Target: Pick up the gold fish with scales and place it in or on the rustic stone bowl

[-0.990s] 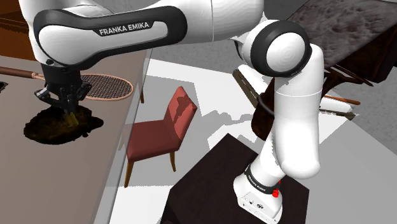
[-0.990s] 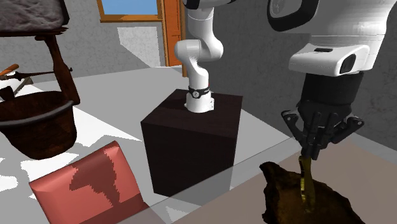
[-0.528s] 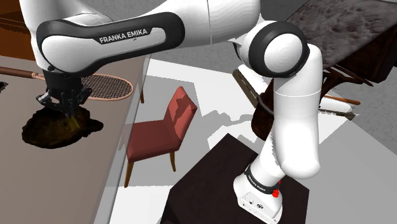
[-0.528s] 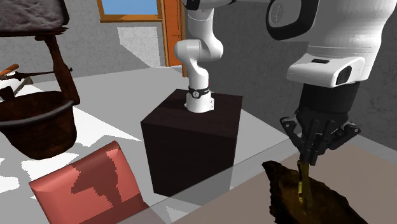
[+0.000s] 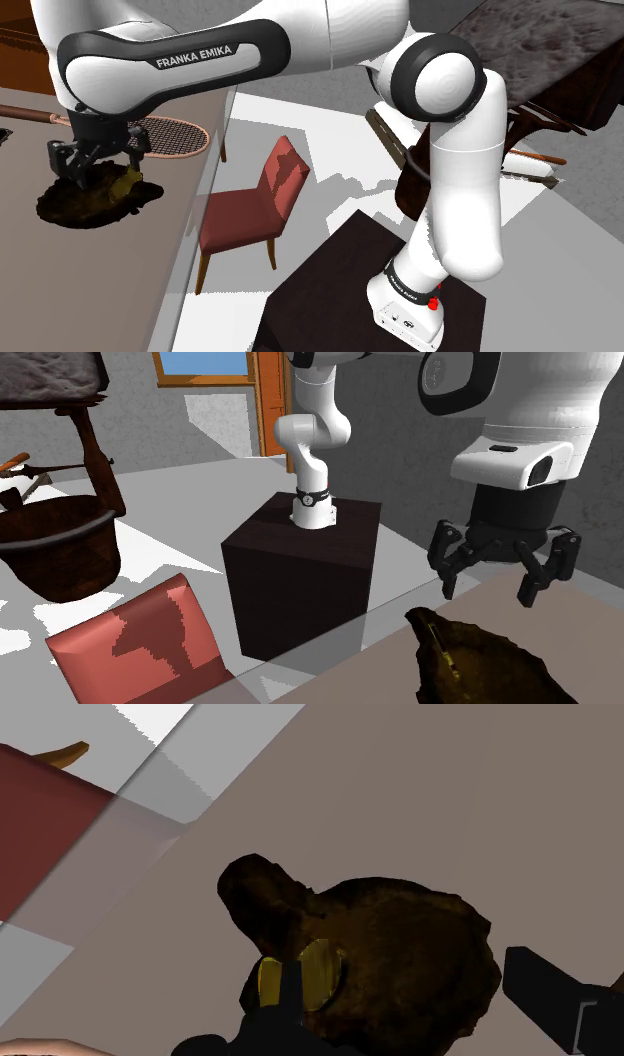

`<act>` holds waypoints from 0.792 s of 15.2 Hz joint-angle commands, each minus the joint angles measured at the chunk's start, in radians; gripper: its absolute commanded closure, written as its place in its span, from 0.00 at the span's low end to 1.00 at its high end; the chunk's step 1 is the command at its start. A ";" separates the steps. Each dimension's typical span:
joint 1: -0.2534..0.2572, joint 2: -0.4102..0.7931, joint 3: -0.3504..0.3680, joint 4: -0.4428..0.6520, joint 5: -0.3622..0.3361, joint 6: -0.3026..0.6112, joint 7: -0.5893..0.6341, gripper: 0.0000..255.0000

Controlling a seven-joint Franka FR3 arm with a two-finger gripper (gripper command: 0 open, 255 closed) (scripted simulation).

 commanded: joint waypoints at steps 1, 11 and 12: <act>-0.001 -0.013 0.002 0.014 0.004 -0.026 -0.003 0.00; -0.002 -0.043 0.008 0.062 0.015 -0.103 -0.010 0.00; -0.002 -0.043 0.008 0.062 0.015 -0.103 -0.010 0.00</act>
